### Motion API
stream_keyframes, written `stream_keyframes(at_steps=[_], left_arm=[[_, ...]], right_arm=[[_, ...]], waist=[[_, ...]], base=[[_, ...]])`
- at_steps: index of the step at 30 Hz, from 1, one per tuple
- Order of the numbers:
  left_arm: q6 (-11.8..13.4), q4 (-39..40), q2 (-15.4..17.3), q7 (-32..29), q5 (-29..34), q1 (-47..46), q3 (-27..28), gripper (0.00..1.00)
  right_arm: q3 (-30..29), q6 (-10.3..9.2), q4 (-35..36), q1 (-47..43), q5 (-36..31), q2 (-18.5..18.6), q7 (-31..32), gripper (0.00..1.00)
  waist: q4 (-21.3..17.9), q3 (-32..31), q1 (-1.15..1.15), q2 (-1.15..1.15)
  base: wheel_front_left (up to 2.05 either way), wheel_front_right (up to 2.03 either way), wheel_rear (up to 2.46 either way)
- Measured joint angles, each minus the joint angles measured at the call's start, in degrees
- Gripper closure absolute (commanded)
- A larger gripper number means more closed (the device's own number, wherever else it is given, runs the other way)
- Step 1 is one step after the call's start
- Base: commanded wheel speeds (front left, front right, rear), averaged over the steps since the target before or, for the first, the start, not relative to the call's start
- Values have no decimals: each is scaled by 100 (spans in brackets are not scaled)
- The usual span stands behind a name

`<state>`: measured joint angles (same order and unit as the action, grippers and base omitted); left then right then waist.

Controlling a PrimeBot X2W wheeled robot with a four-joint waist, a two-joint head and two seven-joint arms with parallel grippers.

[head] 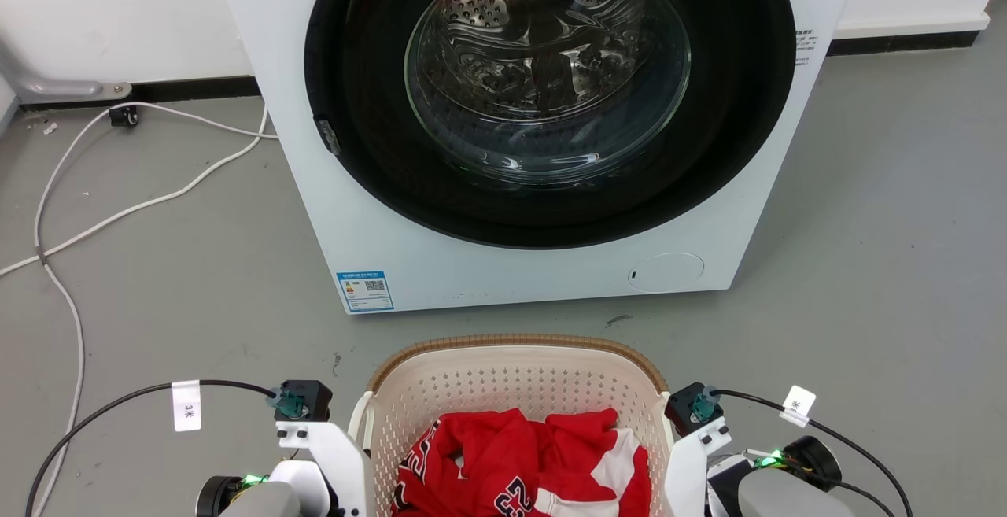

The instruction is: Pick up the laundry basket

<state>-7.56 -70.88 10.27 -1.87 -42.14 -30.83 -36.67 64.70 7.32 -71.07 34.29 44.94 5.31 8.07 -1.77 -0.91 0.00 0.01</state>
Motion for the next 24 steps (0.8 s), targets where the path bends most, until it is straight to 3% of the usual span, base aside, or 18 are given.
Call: stream_keyframes(at_steps=[24], left_arm=[[0, -64, 35, 11, -377, -8, -390, 100]], right_arm=[[442, 0, -80, 63, 405, 1, -71, 100]], waist=[[18, 0, 1, 0]], base=[[0, 0, 0]])
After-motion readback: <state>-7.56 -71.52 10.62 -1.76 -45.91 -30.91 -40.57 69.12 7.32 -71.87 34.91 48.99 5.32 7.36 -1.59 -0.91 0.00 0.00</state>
